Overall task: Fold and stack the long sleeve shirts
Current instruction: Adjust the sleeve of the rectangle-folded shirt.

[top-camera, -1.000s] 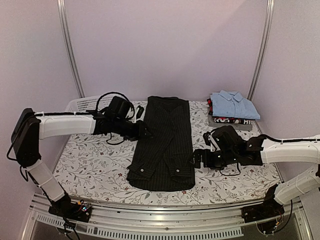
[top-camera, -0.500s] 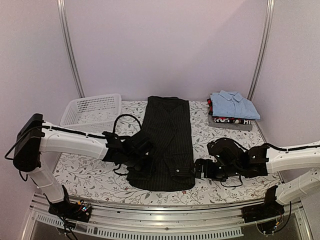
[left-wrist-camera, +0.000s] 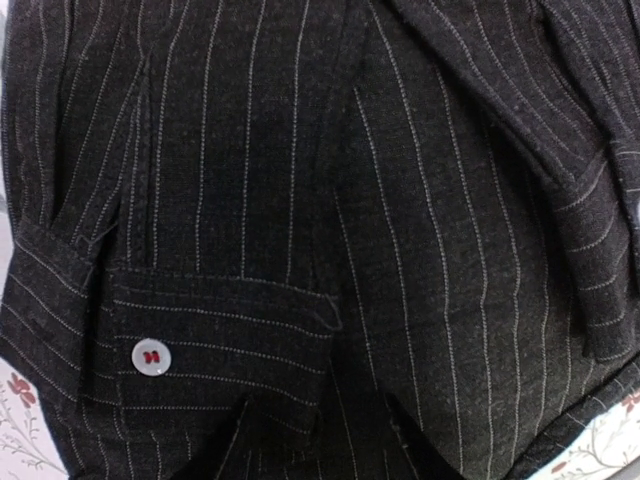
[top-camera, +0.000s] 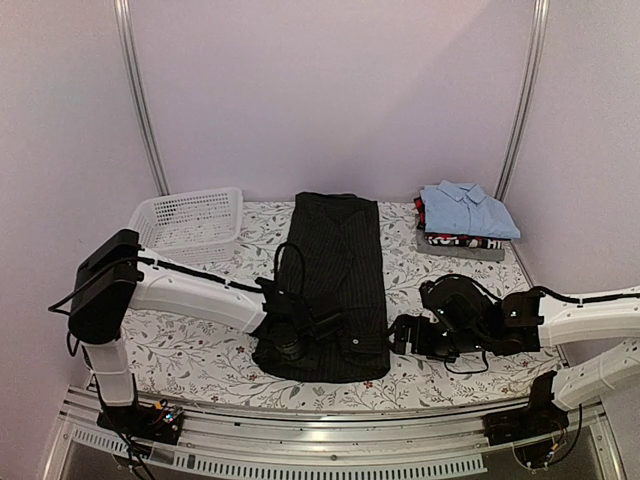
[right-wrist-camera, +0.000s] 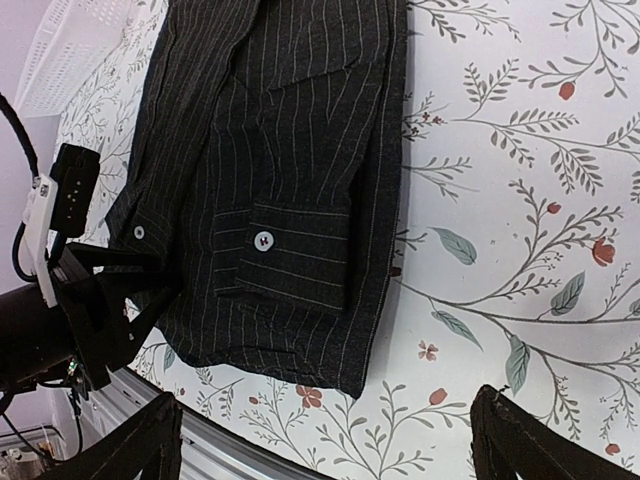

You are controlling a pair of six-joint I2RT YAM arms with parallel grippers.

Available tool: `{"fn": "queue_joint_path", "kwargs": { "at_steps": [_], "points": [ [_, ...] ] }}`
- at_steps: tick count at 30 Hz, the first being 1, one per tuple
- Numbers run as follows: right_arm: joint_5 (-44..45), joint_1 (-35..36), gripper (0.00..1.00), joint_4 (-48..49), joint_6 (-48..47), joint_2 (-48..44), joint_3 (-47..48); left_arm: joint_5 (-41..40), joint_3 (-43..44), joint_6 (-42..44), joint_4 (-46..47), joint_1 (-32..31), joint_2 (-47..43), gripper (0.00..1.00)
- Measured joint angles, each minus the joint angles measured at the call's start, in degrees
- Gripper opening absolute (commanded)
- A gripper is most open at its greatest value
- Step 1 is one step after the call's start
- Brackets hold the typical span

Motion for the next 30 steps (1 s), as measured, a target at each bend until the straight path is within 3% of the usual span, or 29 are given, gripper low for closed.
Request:
{"fn": "queue_joint_path", "kwargs": {
  "at_steps": [10,18,30],
  "points": [
    [-0.8,0.0,0.99,1.0,-0.2,-0.5,-1.0,-4.5,3.1,-2.3,-5.2,-1.1,2.2,0.23],
    [-1.1,0.0,0.99,1.2,0.0,-1.5,-2.3,-5.9,3.1,-1.4,-6.3,-1.1,2.2,0.01],
    [-1.0,0.0,0.99,1.3,0.0,-1.6,-2.3,-5.6,4.4,2.2,-6.2,-1.1,2.1,0.0]
  ]
}}
